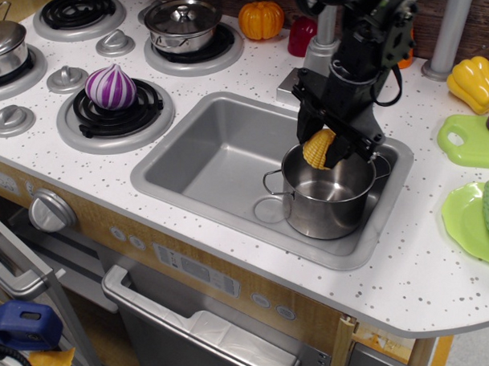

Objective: Put corn in pot which is in sink

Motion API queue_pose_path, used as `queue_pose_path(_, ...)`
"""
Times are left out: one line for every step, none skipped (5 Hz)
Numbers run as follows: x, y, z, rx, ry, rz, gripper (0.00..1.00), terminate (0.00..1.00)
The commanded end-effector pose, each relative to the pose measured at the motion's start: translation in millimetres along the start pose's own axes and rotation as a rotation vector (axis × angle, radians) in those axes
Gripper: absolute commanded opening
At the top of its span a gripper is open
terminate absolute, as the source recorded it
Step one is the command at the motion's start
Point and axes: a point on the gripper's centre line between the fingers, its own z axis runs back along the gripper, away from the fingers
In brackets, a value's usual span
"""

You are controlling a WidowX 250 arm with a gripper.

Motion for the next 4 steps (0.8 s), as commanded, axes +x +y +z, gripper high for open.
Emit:
queue_pose_path(5.6,9.9,5.9,0.007,-0.045,-0.015,1.0,0.0)
queue_pose_path(5.6,9.9,5.9,0.007,-0.045,-0.015,1.0,0.0)
queue_pose_path(5.6,9.9,5.9,0.007,-0.045,-0.015,1.0,0.0)
queue_pose_path(5.6,9.9,5.9,0.007,-0.045,-0.015,1.0,1.0)
